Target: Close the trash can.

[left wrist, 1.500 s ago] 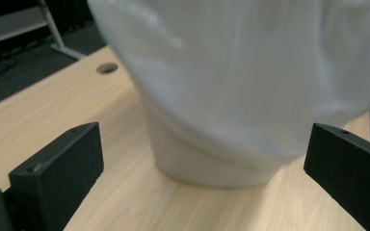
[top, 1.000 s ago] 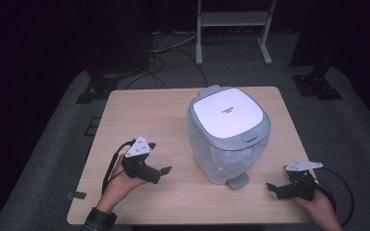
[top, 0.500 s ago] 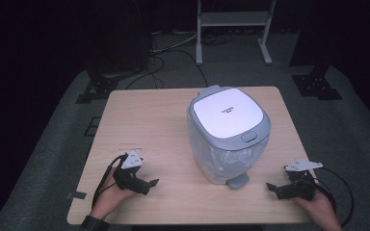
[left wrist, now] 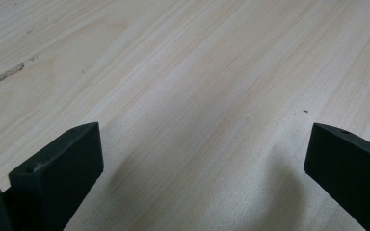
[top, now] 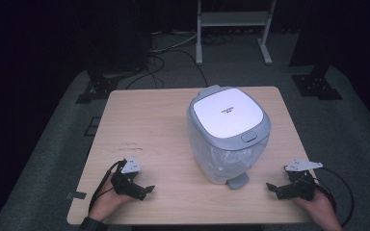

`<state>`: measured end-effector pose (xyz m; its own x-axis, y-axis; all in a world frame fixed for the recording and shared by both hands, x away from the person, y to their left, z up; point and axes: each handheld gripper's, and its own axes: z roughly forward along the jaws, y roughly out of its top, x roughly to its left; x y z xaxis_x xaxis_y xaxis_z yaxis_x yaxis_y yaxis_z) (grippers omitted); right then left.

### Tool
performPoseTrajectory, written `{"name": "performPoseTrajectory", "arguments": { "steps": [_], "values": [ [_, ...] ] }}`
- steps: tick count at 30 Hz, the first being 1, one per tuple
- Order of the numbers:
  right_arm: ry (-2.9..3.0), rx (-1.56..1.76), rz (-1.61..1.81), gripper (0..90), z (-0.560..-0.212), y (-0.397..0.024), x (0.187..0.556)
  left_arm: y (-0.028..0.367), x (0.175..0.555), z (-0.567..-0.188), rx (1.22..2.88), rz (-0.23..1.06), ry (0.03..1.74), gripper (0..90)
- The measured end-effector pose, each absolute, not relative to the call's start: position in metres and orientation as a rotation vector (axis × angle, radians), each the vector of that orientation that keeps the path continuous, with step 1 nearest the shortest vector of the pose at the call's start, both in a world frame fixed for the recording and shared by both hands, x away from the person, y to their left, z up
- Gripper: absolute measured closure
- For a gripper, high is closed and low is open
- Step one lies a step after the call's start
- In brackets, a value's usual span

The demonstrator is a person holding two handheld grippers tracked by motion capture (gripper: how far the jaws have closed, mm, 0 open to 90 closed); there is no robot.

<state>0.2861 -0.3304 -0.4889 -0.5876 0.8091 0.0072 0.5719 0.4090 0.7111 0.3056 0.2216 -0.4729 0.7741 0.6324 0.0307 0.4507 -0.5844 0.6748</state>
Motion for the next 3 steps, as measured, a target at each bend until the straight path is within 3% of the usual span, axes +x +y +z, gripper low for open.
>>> {"name": "performPoseTrajectory", "arguments": {
  "steps": [3],
  "values": [
    [2.331, 1.193, 0.979, 0.0, -0.4889, -0.3304, 0.2861, 0.2212, 0.3054, -0.4747, 2.304, 0.346, 0.797, 0.0]
  ]
}}
